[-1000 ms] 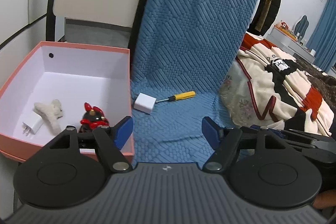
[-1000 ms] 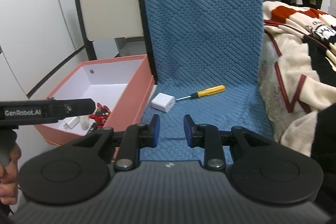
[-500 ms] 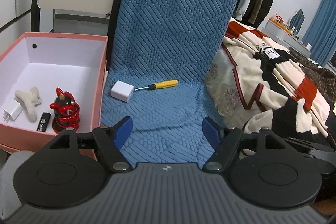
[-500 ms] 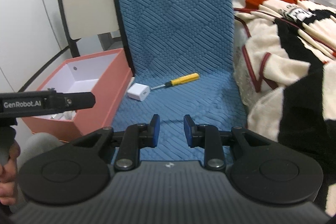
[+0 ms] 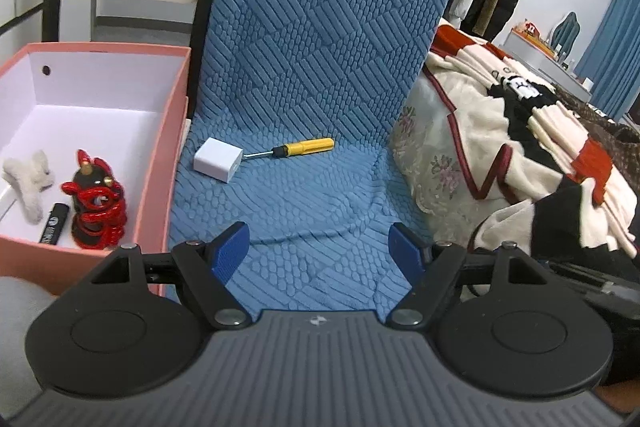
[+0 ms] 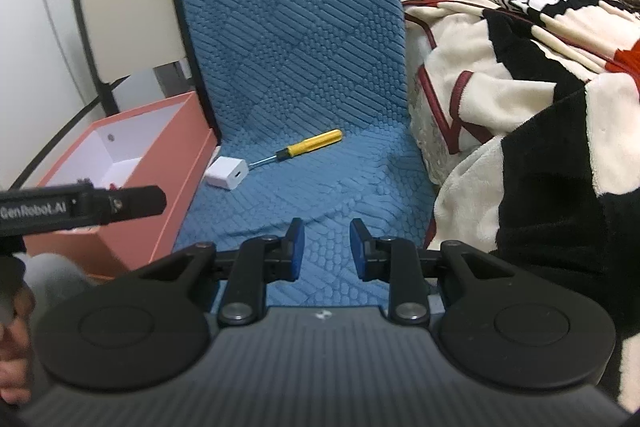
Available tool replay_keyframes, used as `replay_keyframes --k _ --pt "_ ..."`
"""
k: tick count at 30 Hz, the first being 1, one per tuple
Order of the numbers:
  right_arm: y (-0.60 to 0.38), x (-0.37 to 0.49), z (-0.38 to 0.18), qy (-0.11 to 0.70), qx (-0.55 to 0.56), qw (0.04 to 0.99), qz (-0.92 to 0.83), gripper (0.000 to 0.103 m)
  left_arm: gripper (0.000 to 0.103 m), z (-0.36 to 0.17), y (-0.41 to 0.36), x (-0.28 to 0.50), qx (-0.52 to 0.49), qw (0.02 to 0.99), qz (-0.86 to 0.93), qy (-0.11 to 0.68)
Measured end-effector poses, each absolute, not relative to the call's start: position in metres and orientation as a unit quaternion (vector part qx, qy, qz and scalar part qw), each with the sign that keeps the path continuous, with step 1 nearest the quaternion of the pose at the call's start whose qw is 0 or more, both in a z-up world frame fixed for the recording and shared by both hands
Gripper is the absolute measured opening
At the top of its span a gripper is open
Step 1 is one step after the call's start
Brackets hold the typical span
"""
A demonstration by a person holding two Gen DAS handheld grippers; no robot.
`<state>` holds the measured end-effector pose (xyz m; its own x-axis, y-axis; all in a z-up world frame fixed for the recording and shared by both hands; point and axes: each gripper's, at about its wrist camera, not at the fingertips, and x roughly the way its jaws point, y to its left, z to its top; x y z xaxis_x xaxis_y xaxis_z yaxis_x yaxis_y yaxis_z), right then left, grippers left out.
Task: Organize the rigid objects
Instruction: 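Withdraw both tools from the box back toward the chair seat, then reach the right tool to the yellow screwdriver handle while the left tool approaches the second white charger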
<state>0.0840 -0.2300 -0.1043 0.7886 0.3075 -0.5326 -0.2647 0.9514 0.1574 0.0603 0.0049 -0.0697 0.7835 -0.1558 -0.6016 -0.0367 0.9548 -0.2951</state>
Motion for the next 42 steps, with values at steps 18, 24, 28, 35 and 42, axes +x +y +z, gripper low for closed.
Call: replay_keyframes --k 18,24,28,35,42 --pt "-0.219 0.178 -0.122 0.304 0.117 0.932 0.158 0.033 0.080 -0.136 0.002 0.159 -0.083 0.939 -0.006 0.334" --pt "-0.204 0.221 -0.134 0.316 0.127 0.921 0.191 0.033 0.080 -0.150 0.013 0.191 -0.054 0.938 0.020 0.341" --pt "-0.198 0.251 -0.145 0.336 0.133 0.913 0.191 0.033 0.080 -0.159 0.017 0.213 -0.035 0.936 0.036 0.348" --pt "-0.189 0.306 -0.156 0.365 0.143 0.898 0.198 0.042 0.083 -0.170 0.020 0.243 -0.006 0.932 0.063 0.358" --pt "-0.175 0.367 -0.165 0.383 0.138 0.890 0.205 0.053 0.083 -0.183 0.020 0.266 0.030 0.924 0.089 0.370"
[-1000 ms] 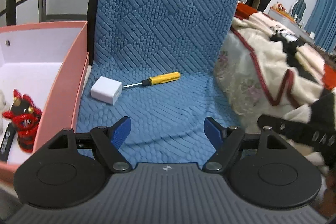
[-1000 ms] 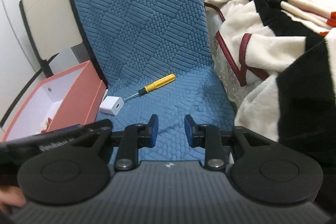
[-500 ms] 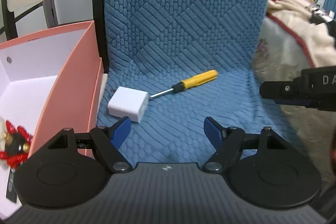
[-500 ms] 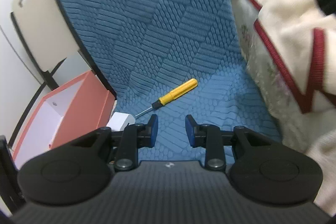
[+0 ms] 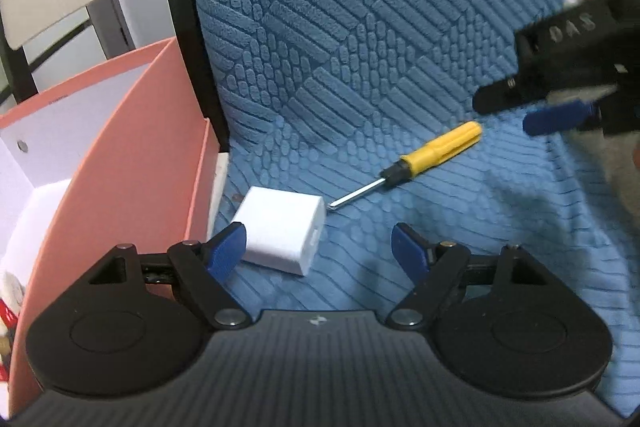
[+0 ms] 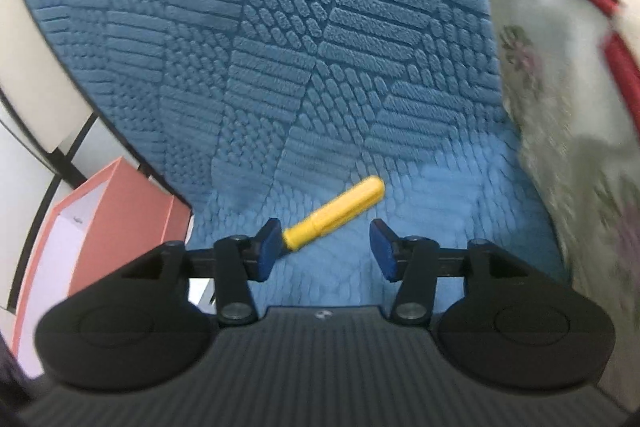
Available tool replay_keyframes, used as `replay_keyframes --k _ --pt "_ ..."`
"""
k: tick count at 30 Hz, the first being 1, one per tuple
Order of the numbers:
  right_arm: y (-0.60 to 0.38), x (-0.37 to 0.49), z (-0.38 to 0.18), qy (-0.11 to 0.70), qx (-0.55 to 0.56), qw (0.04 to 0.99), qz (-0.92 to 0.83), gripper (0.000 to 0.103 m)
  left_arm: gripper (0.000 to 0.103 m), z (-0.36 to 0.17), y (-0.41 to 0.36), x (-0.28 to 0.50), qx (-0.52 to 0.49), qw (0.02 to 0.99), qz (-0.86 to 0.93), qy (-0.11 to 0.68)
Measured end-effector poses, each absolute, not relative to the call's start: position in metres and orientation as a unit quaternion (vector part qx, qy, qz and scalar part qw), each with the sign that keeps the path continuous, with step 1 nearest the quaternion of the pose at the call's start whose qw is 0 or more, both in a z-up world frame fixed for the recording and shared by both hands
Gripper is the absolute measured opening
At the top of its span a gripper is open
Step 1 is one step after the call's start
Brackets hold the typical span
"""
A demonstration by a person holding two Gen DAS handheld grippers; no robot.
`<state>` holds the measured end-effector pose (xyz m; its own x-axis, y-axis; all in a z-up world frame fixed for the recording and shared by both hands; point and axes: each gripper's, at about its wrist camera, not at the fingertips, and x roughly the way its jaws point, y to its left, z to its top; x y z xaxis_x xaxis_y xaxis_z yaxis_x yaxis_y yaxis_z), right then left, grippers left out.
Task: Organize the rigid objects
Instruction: 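Reach the right tool to the yellow screwdriver handle while the left tool approaches the second white charger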
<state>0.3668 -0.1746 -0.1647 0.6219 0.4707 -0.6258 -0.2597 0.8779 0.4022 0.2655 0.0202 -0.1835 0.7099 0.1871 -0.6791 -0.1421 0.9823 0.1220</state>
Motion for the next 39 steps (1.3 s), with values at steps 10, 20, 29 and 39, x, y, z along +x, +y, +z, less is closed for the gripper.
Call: replay_keyframes --k 10,20,29,39 --pt "-0.161 0.430 -0.186 0.412 0.124 0.878 0.210 0.053 0.085 -0.198 0.015 0.285 0.077 0.916 0.105 0.379" --pt "-0.148 0.447 -0.198 0.425 0.096 0.872 0.223 0.048 0.090 -0.208 0.009 0.295 0.113 0.913 0.116 0.373" --pt "-0.149 0.444 -0.198 0.454 0.064 0.859 0.230 0.035 0.086 -0.202 0.012 0.292 0.095 0.917 0.091 0.377" --pt "-0.169 0.391 -0.189 0.466 0.047 0.848 0.249 0.035 0.077 -0.191 0.008 0.282 0.062 0.924 0.031 0.376"
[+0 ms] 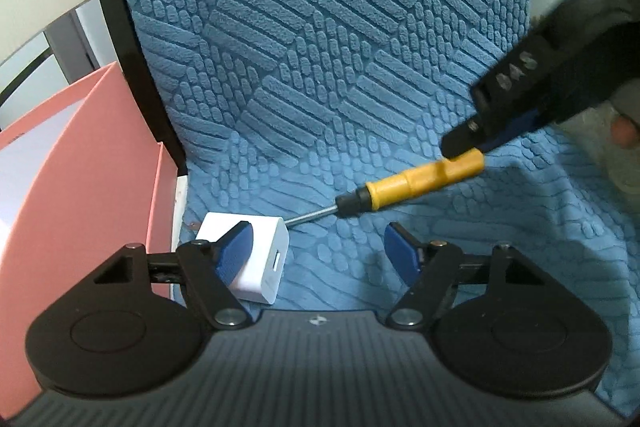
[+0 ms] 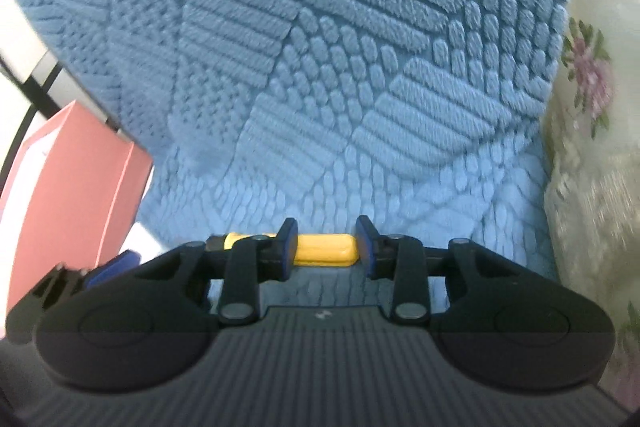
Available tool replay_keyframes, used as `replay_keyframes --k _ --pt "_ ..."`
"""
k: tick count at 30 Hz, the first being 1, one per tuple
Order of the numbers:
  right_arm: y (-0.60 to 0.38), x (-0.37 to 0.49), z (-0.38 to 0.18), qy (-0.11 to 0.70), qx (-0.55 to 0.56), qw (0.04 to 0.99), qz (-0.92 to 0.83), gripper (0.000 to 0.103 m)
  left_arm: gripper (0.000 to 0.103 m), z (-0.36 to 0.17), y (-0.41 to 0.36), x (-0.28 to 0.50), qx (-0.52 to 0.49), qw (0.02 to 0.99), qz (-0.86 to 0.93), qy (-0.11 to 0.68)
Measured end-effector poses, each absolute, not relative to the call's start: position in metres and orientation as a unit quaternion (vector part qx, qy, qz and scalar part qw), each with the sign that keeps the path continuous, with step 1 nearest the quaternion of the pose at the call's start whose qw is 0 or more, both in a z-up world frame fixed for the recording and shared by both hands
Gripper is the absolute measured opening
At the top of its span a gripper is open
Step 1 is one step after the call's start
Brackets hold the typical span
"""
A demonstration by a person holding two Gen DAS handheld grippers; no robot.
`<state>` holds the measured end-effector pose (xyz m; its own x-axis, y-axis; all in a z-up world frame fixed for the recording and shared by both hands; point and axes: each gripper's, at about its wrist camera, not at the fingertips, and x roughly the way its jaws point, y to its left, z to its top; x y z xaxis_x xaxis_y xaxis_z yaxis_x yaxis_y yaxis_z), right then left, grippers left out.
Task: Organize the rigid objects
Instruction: 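Reach the right tool to the yellow screwdriver handle while the left tool approaches the second white charger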
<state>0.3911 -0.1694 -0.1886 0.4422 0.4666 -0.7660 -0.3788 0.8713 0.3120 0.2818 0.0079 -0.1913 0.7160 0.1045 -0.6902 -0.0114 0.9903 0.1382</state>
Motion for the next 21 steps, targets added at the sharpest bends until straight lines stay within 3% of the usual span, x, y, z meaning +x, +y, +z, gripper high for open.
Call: replay_keyframes --k 10,17,21 --pt "-0.188 0.352 -0.171 0.436 0.009 0.852 0.288 0.037 0.078 -0.194 0.018 0.281 0.087 0.915 0.058 0.390" --pt "-0.158 0.367 -0.163 0.391 -0.078 0.848 0.349 0.037 0.086 -0.205 0.011 0.284 0.146 0.902 0.076 0.400" --pt "-0.140 0.372 -0.167 0.377 -0.117 0.844 0.363 0.047 0.090 -0.206 0.007 0.286 0.167 0.899 0.079 0.397"
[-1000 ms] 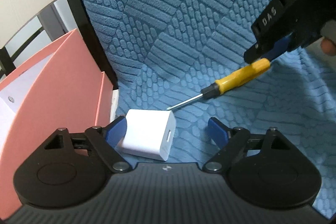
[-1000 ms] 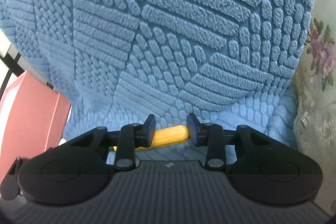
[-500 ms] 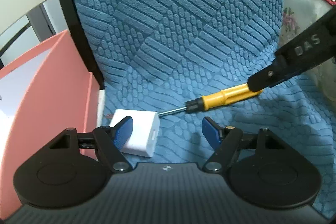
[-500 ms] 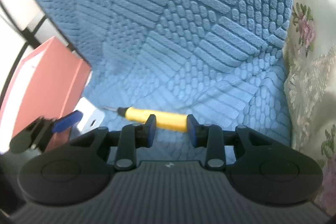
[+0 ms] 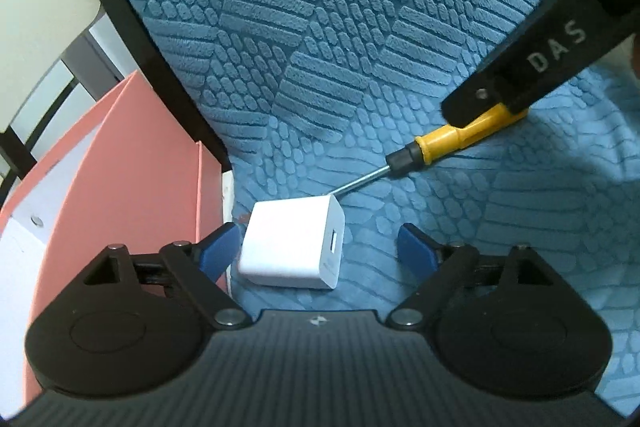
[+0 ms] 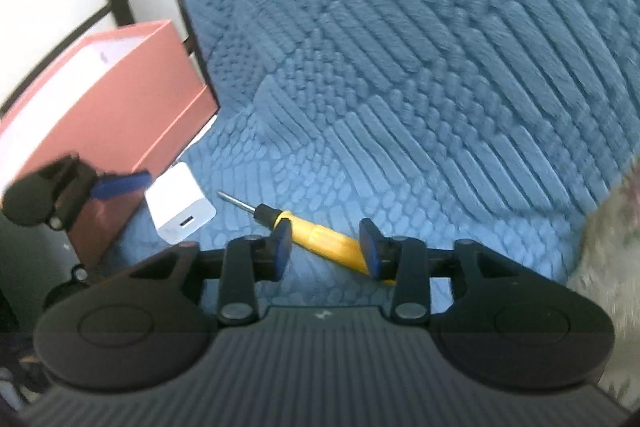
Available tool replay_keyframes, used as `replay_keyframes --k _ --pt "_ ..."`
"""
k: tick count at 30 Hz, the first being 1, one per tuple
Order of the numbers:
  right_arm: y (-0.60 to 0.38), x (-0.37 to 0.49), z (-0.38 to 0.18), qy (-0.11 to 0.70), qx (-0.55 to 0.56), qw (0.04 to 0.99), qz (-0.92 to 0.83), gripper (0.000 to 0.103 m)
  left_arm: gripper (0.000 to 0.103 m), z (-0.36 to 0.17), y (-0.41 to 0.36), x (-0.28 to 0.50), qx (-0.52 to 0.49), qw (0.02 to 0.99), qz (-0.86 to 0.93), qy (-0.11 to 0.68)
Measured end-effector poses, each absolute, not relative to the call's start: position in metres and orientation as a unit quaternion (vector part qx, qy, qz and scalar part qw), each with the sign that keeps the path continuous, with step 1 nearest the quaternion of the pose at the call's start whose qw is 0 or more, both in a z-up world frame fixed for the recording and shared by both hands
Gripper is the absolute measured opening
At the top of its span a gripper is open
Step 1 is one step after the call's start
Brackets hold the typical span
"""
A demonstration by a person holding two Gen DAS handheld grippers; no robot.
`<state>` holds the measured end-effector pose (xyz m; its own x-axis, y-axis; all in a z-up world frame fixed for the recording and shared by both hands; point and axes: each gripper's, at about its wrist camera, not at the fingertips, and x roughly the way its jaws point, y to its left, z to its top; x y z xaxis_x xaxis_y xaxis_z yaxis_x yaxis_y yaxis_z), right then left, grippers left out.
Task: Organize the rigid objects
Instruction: 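Reach the right tool to the yellow screwdriver handle while the left tool approaches the second white charger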
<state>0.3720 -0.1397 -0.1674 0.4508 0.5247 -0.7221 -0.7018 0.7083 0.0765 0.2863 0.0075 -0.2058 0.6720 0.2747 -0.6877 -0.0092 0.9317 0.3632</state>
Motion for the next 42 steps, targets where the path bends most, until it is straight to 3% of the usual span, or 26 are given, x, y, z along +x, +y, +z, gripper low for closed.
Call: replay_keyframes --k 16,23,30,32,39,42 --pt "-0.136 0.410 -0.161 0.417 -0.153 0.794 0.416 0.049 0.093 -0.189 0.020 0.309 0.107 0.875 0.028 0.471" --pt "-0.134 0.404 -0.166 0.414 -0.237 0.759 0.443 0.049 0.092 -0.177 0.031 0.336 0.092 0.845 -0.003 0.527" --pt "-0.131 0.406 -0.174 0.414 -0.287 0.739 0.446 0.048 0.091 -0.178 0.031 0.366 0.142 0.809 -0.011 0.570" --pt "-0.131 0.406 -0.177 0.418 -0.290 0.738 0.444 0.048 0.083 -0.181 0.033 0.373 0.165 0.797 -0.010 0.581" --pt "-0.130 0.407 -0.182 0.422 -0.281 0.745 0.433 0.042 0.076 -0.183 0.037 0.381 0.165 0.777 -0.022 0.606" --pt "-0.132 0.404 -0.180 0.420 -0.288 0.747 0.429 0.037 0.061 -0.180 0.038 0.379 0.174 0.782 -0.015 0.599"
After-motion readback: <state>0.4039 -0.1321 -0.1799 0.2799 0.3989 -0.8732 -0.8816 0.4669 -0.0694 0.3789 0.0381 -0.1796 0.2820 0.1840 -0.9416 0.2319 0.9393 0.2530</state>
